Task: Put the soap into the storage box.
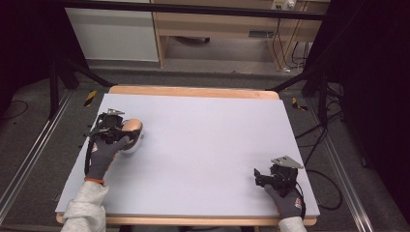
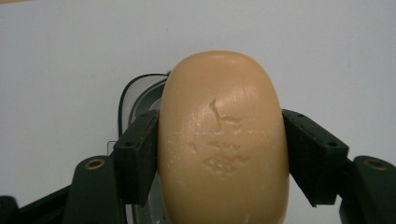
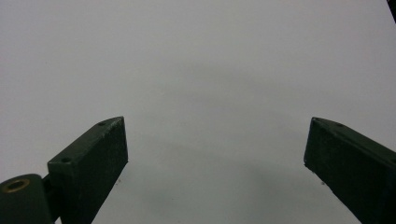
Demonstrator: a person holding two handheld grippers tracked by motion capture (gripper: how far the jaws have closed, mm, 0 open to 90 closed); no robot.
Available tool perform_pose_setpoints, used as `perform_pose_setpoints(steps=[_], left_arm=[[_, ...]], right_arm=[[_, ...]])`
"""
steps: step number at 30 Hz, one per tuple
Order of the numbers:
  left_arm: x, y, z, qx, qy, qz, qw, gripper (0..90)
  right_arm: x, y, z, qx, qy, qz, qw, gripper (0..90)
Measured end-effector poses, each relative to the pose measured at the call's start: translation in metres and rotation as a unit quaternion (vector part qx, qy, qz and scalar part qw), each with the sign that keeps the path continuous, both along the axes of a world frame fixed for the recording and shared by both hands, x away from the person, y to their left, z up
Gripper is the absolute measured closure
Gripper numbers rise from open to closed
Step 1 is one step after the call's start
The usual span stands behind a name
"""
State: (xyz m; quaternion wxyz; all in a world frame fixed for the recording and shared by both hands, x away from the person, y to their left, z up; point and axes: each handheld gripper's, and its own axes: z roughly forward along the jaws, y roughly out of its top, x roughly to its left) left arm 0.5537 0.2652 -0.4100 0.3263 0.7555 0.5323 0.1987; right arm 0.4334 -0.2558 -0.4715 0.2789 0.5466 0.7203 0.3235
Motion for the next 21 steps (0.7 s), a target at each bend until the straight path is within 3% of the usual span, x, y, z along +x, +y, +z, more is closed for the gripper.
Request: perform_pose_setpoints(steps=[21], left_arm=[[0.005,0.001,-0.013,0.014,0.01,0.012,0.9998,31.4]], right_arm=[[0.0,0.0,0.0,0.0,0.0,0.002,1.0,6.4]])
